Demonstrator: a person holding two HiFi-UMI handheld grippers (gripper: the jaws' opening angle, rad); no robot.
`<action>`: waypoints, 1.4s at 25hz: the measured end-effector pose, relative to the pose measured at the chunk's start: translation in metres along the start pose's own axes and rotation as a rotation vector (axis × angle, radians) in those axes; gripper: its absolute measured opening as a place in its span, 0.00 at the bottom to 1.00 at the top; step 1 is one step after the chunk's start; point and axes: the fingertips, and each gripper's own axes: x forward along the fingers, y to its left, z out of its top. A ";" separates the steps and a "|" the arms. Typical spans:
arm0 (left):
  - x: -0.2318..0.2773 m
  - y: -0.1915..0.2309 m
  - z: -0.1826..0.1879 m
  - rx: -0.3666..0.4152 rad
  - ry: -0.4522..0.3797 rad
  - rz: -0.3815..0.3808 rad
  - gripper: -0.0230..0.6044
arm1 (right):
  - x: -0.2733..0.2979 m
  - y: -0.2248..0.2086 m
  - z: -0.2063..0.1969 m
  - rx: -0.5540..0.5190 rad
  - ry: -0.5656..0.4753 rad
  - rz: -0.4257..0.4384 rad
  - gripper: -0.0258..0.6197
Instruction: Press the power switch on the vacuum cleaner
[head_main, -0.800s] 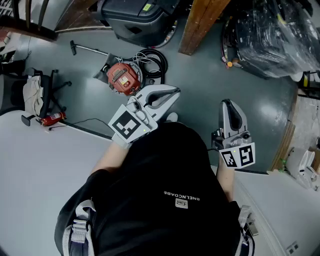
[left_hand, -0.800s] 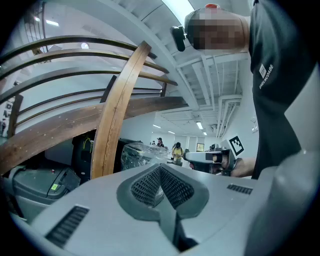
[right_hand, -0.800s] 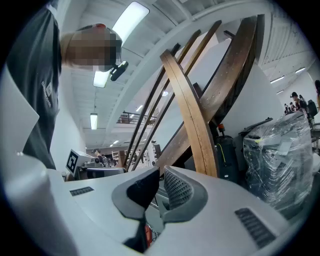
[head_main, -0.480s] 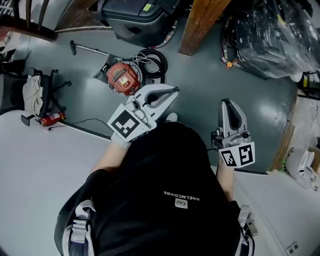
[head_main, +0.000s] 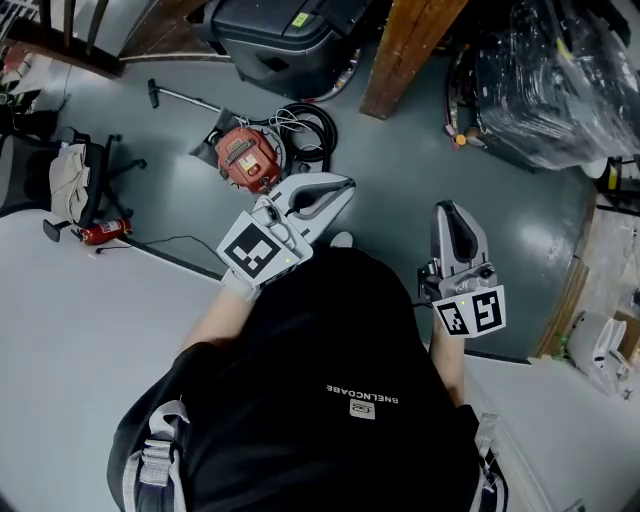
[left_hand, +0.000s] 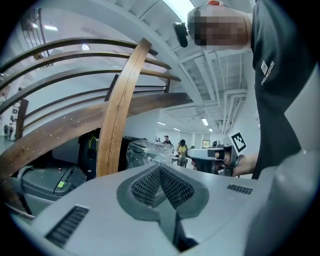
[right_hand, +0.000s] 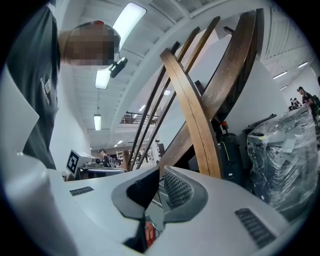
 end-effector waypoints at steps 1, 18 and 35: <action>0.000 0.000 -0.002 -0.001 0.013 0.017 0.06 | 0.000 -0.001 0.000 0.007 0.002 0.009 0.12; -0.037 0.083 -0.019 -0.083 0.027 0.182 0.06 | 0.096 0.005 -0.011 0.017 0.085 0.142 0.12; -0.188 0.276 -0.021 -0.176 -0.001 0.552 0.06 | 0.352 0.091 -0.032 -0.047 0.244 0.434 0.12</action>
